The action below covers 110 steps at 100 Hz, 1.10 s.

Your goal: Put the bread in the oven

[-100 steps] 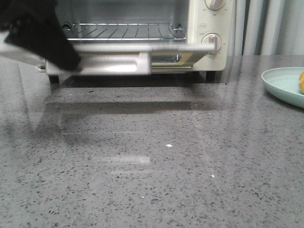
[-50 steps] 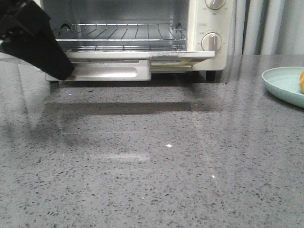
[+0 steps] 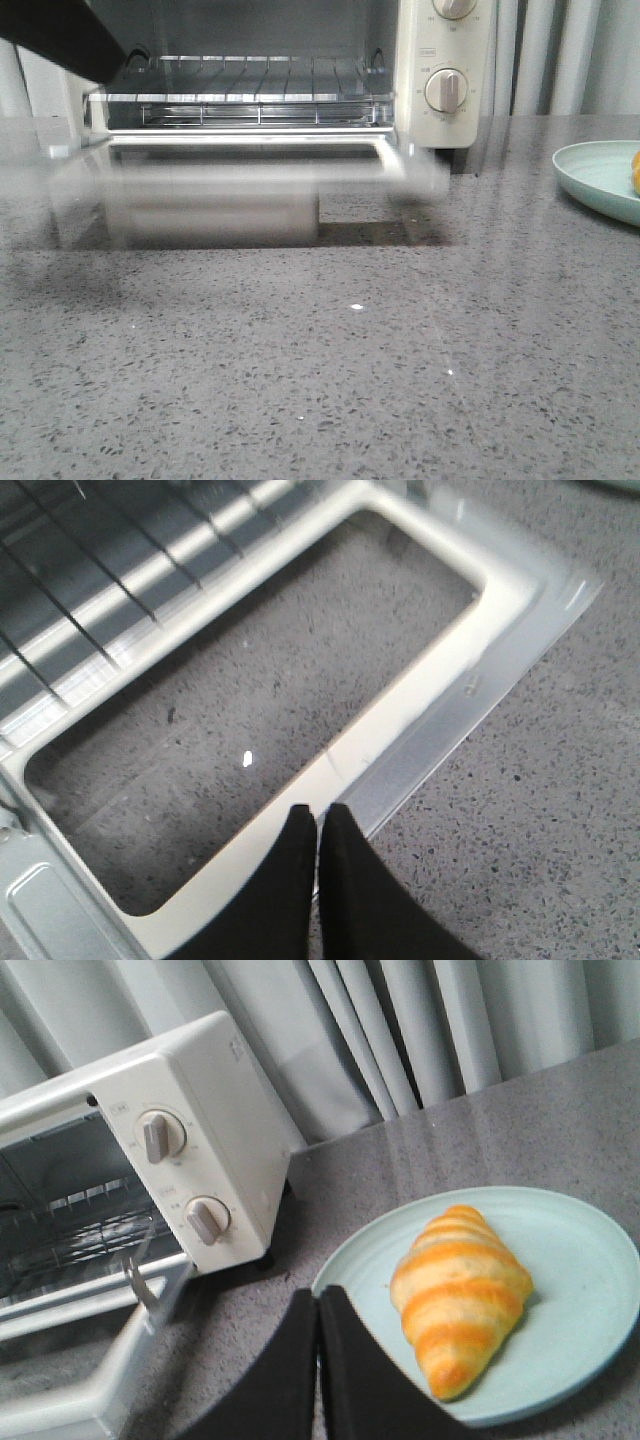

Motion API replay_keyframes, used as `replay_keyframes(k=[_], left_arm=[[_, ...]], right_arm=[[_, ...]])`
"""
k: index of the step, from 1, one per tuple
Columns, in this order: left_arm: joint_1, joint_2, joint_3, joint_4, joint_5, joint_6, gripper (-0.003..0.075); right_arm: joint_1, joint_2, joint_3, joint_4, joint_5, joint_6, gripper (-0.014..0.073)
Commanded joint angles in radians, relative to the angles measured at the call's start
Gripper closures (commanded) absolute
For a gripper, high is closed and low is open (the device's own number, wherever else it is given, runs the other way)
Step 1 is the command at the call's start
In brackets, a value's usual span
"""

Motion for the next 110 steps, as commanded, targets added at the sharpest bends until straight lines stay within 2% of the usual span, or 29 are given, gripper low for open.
replay_keyframes(k=[1, 28, 50, 60, 72, 81, 110], left_arm=[[0.004, -0.059, -0.035, -0.023, -0.030, -0.008, 0.0741], [0.004, -0.200, -0.035, -0.023, -0.015, -0.008, 0.0741], [0.004, -0.334, -0.035, -0.021, 0.000, -0.032, 0.0741], [0.004, -0.393, -0.035, -0.021, 0.008, -0.035, 0.0741], [0.004, -0.452, -0.035, -0.021, 0.030, -0.035, 0.0741], [0.004, -0.488, -0.035, -0.021, 0.049, -0.037, 0.0742], [0.004, -0.555, -0.035, 0.022, 0.061, -0.084, 0.0741]], right_arm=[[-0.004, 0.019, -0.066, -0.011, -0.088, -0.010, 0.0641], [-0.004, 0.083, -0.262, -0.158, 0.044, -0.010, 0.0641], [-0.004, 0.382, -0.524, -0.191, 0.321, -0.010, 0.0631], [-0.004, 0.541, -0.644, -0.190, 0.449, -0.010, 0.0533], [-0.004, 0.724, -0.741, -0.190, 0.571, -0.009, 0.0295], [-0.004, 0.857, -0.787, -0.190, 0.605, -0.009, 0.0160], [-0.004, 1.124, -0.854, -0.240, 0.630, -0.009, 0.0151]])
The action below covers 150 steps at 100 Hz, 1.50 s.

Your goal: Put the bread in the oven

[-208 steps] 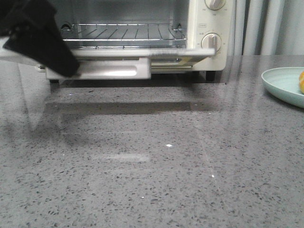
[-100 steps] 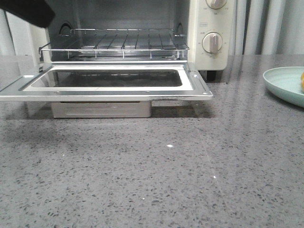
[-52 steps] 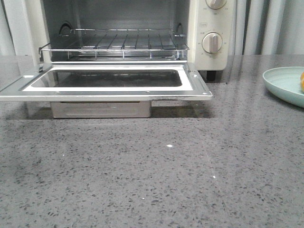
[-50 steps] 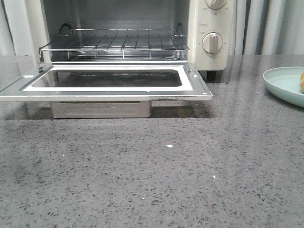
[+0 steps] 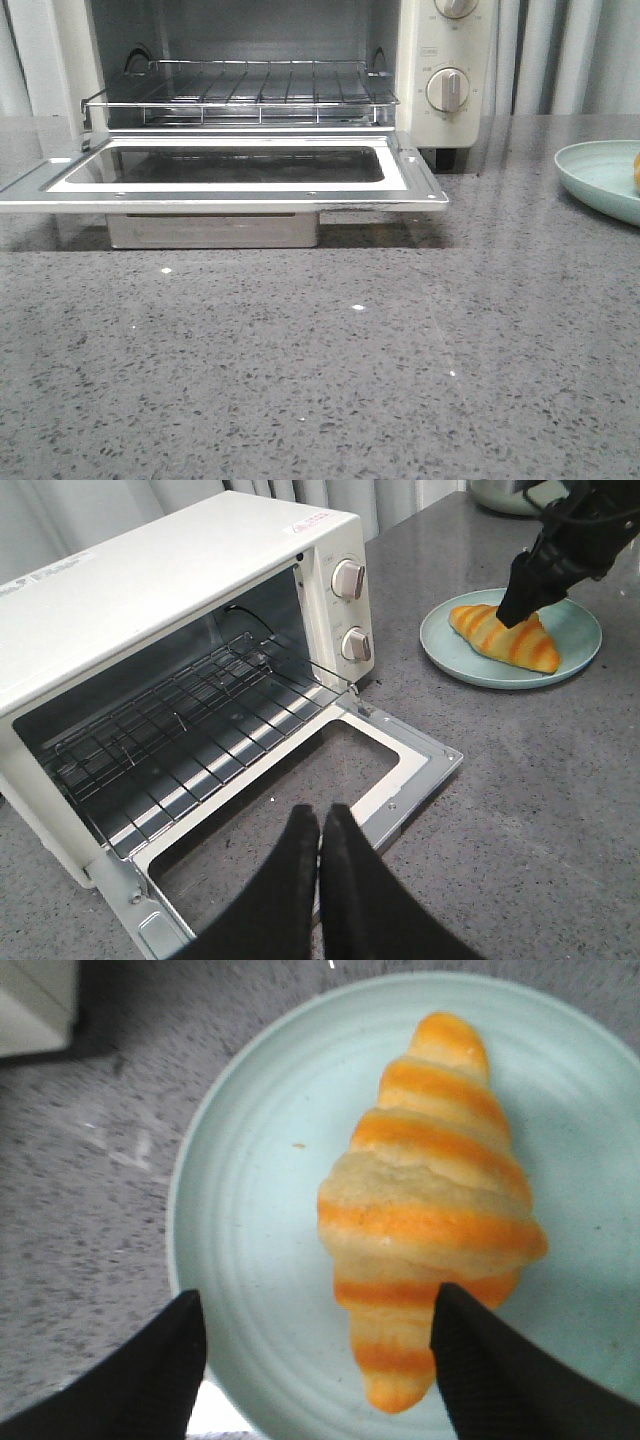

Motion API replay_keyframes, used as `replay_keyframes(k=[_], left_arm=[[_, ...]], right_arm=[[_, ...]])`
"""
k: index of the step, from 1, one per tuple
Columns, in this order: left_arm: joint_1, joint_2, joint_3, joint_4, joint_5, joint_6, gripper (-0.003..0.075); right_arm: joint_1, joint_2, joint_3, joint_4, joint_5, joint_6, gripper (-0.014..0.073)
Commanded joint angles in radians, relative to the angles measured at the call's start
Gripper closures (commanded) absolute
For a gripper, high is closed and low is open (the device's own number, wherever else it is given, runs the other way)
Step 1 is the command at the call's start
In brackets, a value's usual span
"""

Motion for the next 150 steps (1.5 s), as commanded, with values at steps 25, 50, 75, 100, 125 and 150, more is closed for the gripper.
replay_keyframes(k=[25, 50, 75, 100, 125, 150], left_arm=[[0.003, -0.019, -0.031, -0.019, -0.036, -0.018, 0.0742], [0.003, -0.019, -0.031, -0.019, -0.049, -0.018, 0.0742], [0.003, -0.019, -0.031, -0.019, -0.067, -0.018, 0.0742], [0.003, -0.028, -0.031, -0.019, -0.060, -0.020, 0.0741], [0.003, -0.098, -0.031, -0.019, -0.097, -0.020, 0.0742], [0.003, -0.106, -0.031, -0.019, -0.189, -0.020, 0.0741]], right_arm=[[-0.004, 0.086, -0.047, -0.164, 0.000, 0.010, 0.0221], [-0.004, 0.165, -0.047, -0.173, 0.031, 0.010, 0.0245], [-0.004, 0.237, -0.047, -0.173, 0.065, 0.010, 0.0518], [-0.004, 0.191, -0.051, -0.184, 0.054, 0.010, 0.0662], [0.078, -0.058, -0.164, -0.166, 0.103, -0.050, 0.0662], [0.335, -0.121, -0.286, 0.042, 0.149, -0.241, 0.0662]])
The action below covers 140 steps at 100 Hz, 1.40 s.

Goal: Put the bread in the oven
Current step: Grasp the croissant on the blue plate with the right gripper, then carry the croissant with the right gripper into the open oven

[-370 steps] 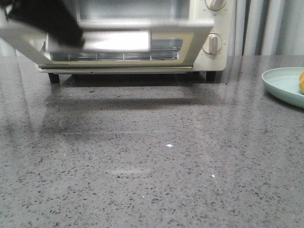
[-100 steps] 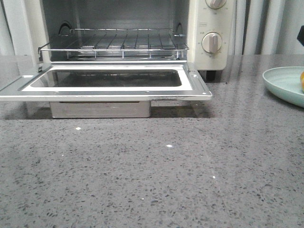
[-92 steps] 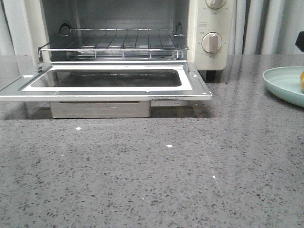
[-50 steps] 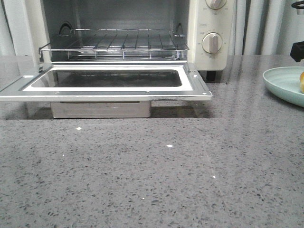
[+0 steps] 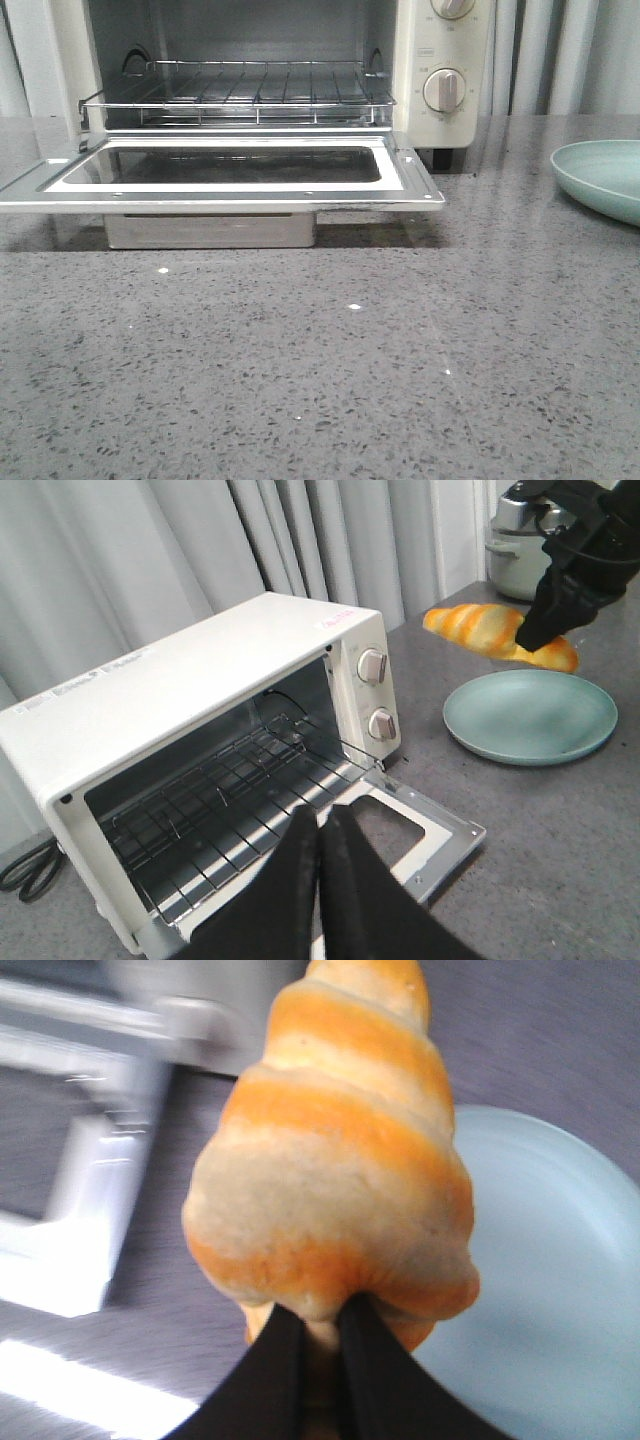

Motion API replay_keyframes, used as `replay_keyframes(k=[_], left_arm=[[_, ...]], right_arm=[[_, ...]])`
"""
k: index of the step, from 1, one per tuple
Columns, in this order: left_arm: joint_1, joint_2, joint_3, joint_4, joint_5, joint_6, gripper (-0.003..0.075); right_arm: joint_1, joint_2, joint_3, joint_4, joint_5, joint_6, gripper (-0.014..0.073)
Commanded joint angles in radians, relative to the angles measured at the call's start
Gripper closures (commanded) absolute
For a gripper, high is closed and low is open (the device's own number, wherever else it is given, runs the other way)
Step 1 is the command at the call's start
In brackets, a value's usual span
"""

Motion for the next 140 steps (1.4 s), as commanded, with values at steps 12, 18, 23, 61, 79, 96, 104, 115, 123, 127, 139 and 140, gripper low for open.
replay_keyframes(k=[12, 18, 23, 61, 79, 96, 104, 115, 123, 127, 139, 140], left_arm=[[0.002, 0.006, -0.030, -0.019, -0.122, -0.012, 0.0741], [0.002, 0.006, -0.030, -0.013, -0.122, -0.012, 0.0742], [0.002, 0.006, -0.030, -0.010, -0.122, -0.012, 0.0742], [0.002, 0.006, -0.030, 0.009, -0.106, -0.012, 0.0741], [0.002, 0.006, -0.030, 0.009, -0.106, -0.012, 0.0741], [0.002, 0.006, -0.030, 0.009, -0.106, -0.012, 0.0741], [0.002, 0.006, -0.030, 0.009, -0.106, -0.012, 0.0742], [0.002, 0.006, -0.030, 0.009, -0.106, -0.012, 0.0741], [0.002, 0.006, -0.030, 0.009, -0.106, -0.012, 0.0741], [0.002, 0.006, -0.030, 0.009, -0.106, -0.012, 0.0741], [0.002, 0.006, -0.030, 0.009, -0.106, -0.012, 0.0741], [0.002, 0.006, -0.030, 0.009, -0.106, -0.012, 0.0742]], right_arm=[[0.231, 0.025, -0.061, 0.058, -0.167, -0.166, 0.0662], [0.275, 0.067, -0.072, 0.058, -0.205, -0.207, 0.0662], [0.286, 0.115, -0.095, 0.046, -0.212, -0.215, 0.0662], [0.297, 0.487, -0.444, 0.017, -0.135, -0.384, 0.0662], [0.304, 0.596, -0.589, -0.136, -0.131, -0.385, 0.0662], [0.306, 0.655, -0.628, -0.193, -0.162, -0.385, 0.0662], [0.306, 0.672, -0.630, -0.195, -0.188, -0.385, 0.0662], [0.306, 0.694, -0.630, -0.195, -0.225, -0.385, 0.0662], [0.311, 0.701, -0.630, -0.195, -0.255, -0.385, 0.0662], [0.312, 0.705, -0.630, -0.195, -0.270, -0.385, 0.0662], [0.322, 0.716, -0.630, -0.195, -0.281, -0.385, 0.0662], [0.324, 0.716, -0.630, -0.195, -0.281, -0.385, 0.0662]])
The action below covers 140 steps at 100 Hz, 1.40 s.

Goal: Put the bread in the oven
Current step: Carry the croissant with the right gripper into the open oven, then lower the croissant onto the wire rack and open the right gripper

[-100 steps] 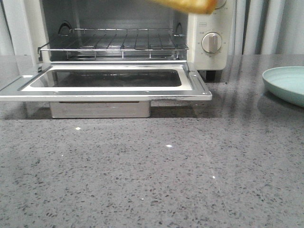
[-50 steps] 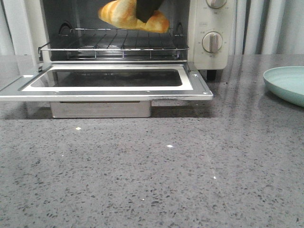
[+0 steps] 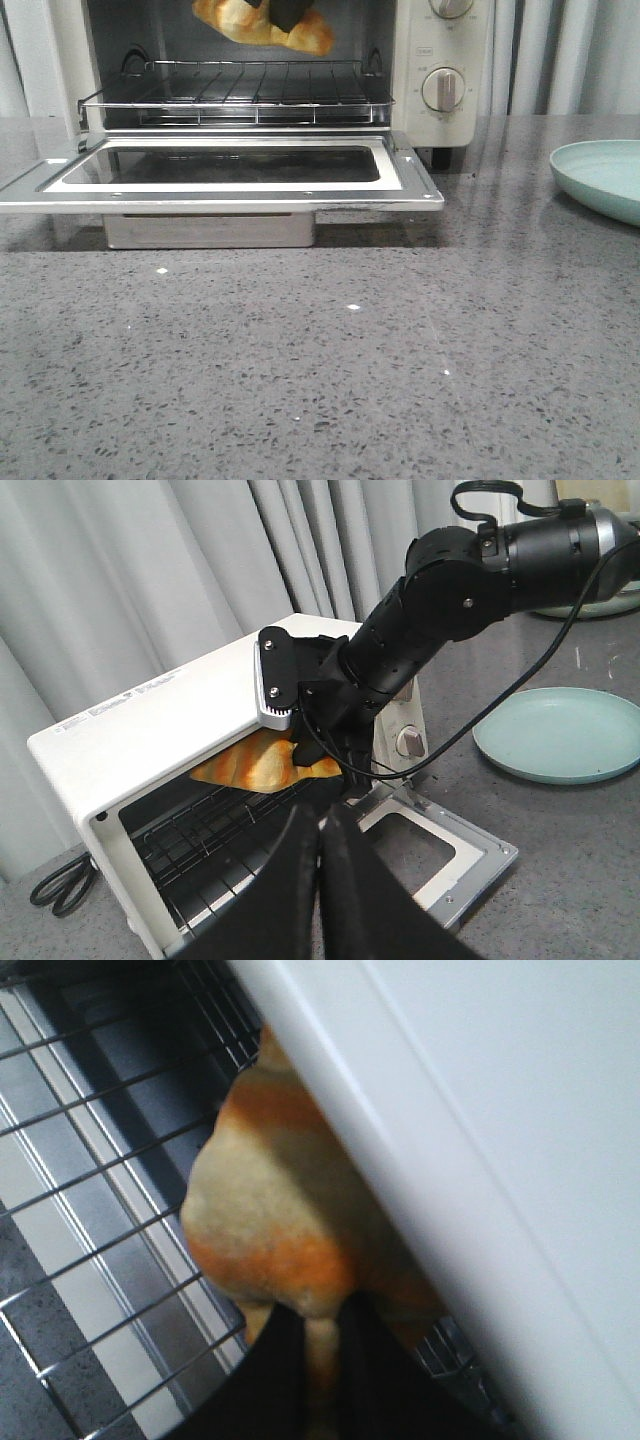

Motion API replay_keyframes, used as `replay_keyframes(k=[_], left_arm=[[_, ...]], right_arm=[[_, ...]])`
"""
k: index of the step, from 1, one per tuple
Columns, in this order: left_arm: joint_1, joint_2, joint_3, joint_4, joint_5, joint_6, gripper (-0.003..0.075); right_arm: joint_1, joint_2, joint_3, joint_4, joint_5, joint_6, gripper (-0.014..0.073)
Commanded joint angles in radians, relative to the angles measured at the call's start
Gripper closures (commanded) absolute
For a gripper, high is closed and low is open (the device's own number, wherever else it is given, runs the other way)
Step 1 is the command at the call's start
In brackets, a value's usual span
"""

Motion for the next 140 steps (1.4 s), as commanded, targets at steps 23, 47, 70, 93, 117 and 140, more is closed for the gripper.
replay_keyframes(k=[23, 47, 70, 93, 117, 140], left_arm=[[0.000, 0.006, -0.030, -0.019, -0.068, -0.010, 0.0741], [0.000, 0.006, -0.030, -0.019, -0.062, -0.010, 0.0741], [0.000, 0.004, -0.030, -0.016, -0.062, -0.010, 0.0741], [0.000, -0.004, -0.030, -0.006, -0.076, -0.010, 0.0742], [0.000, -0.051, 0.009, 0.022, -0.137, -0.061, 0.0742], [0.000, -0.139, 0.106, 0.147, -0.201, -0.180, 0.0742]], right_arm=[[0.006, -0.002, -0.015, 0.037, -0.048, -0.007, 0.0584], [0.011, -0.002, -0.015, 0.060, -0.039, -0.007, 0.0118], [0.013, -0.010, -0.015, 0.060, -0.028, -0.007, 0.0075], [0.019, -0.050, -0.015, 0.126, 0.121, 0.009, 0.0075], [0.065, -0.128, -0.015, 0.153, 0.155, 0.050, 0.0178], [0.115, -0.178, -0.013, 0.155, 0.261, 0.111, 0.0475]])
